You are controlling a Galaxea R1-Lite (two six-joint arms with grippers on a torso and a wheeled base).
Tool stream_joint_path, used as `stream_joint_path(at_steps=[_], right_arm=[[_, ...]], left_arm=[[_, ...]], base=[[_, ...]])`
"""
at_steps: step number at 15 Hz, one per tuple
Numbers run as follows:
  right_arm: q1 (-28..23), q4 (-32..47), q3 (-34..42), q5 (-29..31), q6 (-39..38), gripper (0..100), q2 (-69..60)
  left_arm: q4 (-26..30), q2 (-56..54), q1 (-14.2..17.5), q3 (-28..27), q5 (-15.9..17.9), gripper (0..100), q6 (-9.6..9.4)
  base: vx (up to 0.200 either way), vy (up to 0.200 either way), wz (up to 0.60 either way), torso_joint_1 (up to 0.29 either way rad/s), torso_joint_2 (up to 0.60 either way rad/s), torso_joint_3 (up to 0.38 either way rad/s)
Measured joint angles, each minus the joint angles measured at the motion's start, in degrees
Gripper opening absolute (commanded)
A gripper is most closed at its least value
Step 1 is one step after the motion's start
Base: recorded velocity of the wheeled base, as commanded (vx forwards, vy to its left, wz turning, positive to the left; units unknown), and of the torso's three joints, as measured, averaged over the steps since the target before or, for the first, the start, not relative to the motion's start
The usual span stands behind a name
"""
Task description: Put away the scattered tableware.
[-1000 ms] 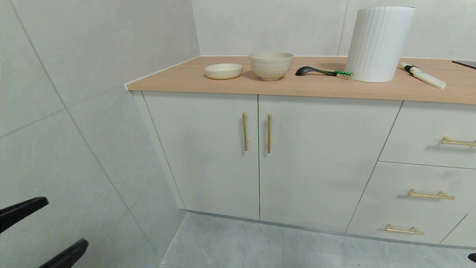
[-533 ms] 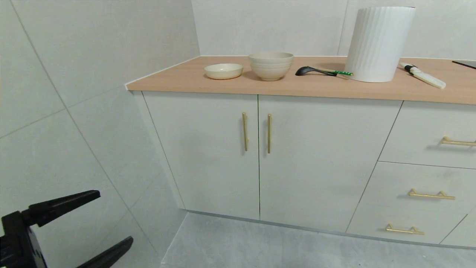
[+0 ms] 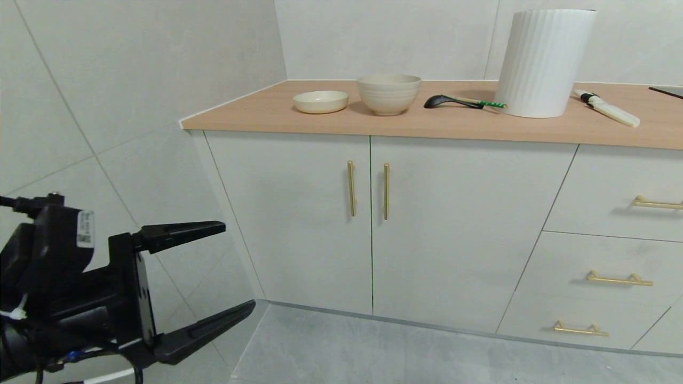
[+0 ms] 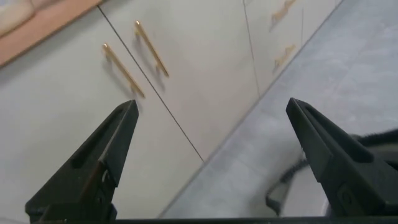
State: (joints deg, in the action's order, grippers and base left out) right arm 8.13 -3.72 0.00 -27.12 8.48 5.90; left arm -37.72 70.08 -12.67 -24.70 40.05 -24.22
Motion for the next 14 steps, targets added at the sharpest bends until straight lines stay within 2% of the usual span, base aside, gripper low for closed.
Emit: stream_joint_path(at_steps=[5, 7, 8, 9, 10, 13, 14], right_arm=[[0.0, -0.22, 0.0, 1.1, -0.11, 100, -0.3], [0.02, -0.22, 0.0, 1.16, -0.15, 100, -0.3], [0.0, -0.22, 0.0, 1.13, -0.23, 100, -0.3], [0.0, -0.22, 0.0, 1.13, -0.57, 100, -0.3], [0.0, -0.22, 0.0, 1.16, -0.9, 100, -0.3], [0.0, -0.22, 0.0, 1.13, -1.01, 100, -0.3], [0.0, -0.22, 0.0, 1.13, -1.01, 100, -0.3]], left_arm=[[-9.3, 10.12, -0.04, -2.69, 4.02, 100, 0.46], [-14.97, 15.62, -0.04, -3.58, 5.3, 100, 0.69], [-17.54, 18.4, -0.01, -4.46, 6.97, 100, 1.73], [-19.5, 21.24, 0.0, -5.91, 10.14, 100, 4.55], [-20.91, 23.47, 0.0, -7.46, 11.63, 100, 6.13], [-23.89, 29.7, 0.0, -12.48, 11.87, 100, 7.05], [-24.25, 31.95, 0.0, -14.19, 10.26, 100, 7.16]], base=[[0.0, 0.0, 0.0, 0.0, 0.0, 0.0], [0.0, 0.0, 0.0, 0.0, 0.0, 0.0], [0.0, 0.0, 0.0, 0.0, 0.0, 0.0], [0.0, 0.0, 0.0, 0.0, 0.0, 0.0], [0.0, 0.0, 0.0, 0.0, 0.0, 0.0], [0.0, 0.0, 0.0, 0.0, 0.0, 0.0], [0.0, 0.0, 0.0, 0.0, 0.0, 0.0]])
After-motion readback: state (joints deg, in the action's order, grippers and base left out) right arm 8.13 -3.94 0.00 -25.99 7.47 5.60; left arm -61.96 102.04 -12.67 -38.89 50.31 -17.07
